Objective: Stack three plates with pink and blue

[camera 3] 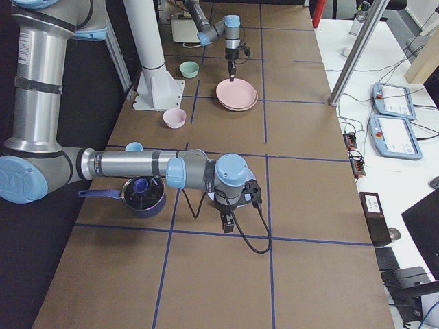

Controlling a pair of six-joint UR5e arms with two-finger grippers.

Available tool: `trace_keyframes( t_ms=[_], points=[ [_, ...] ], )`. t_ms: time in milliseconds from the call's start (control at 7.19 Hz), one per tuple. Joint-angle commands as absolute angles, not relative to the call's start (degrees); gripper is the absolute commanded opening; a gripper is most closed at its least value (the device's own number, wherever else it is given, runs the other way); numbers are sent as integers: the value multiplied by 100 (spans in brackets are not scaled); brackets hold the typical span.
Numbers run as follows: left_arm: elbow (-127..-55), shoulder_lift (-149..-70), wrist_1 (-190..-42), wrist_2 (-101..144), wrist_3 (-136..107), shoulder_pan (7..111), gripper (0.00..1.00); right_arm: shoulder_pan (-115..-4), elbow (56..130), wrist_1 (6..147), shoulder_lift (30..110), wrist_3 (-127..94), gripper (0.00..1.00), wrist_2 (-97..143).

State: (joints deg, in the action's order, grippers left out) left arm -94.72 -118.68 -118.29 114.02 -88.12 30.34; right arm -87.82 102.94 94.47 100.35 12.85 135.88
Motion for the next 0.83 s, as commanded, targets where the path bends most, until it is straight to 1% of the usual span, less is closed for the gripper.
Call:
trace_keyframes(
  t_ms=[0, 139, 278, 557, 696],
  points=[
    [-9536, -11804, -11568, 11643, -8728, 3285, 100, -8658, 10301, 9439, 9976, 1292, 100, 13579],
    [-9658, -11543, -11497, 12150, -8049, 3731, 100, -8631, 10309, 9274, 9967, 1275, 100, 13579],
    [-9885, -11018, -11496, 12434, -7050, 4214, 100, -8622, 10292, 9107, 9967, 1196, 100, 13579],
    [-10124, -9500, -11496, 13031, -4478, 5416, 100, -8613, 10292, 9097, 9976, 1195, 100, 13579],
    [-10090, -8840, -11496, 13400, -3108, 6258, 100, -8605, 10292, 9088, 9976, 1178, 100, 13579]
  ],
)
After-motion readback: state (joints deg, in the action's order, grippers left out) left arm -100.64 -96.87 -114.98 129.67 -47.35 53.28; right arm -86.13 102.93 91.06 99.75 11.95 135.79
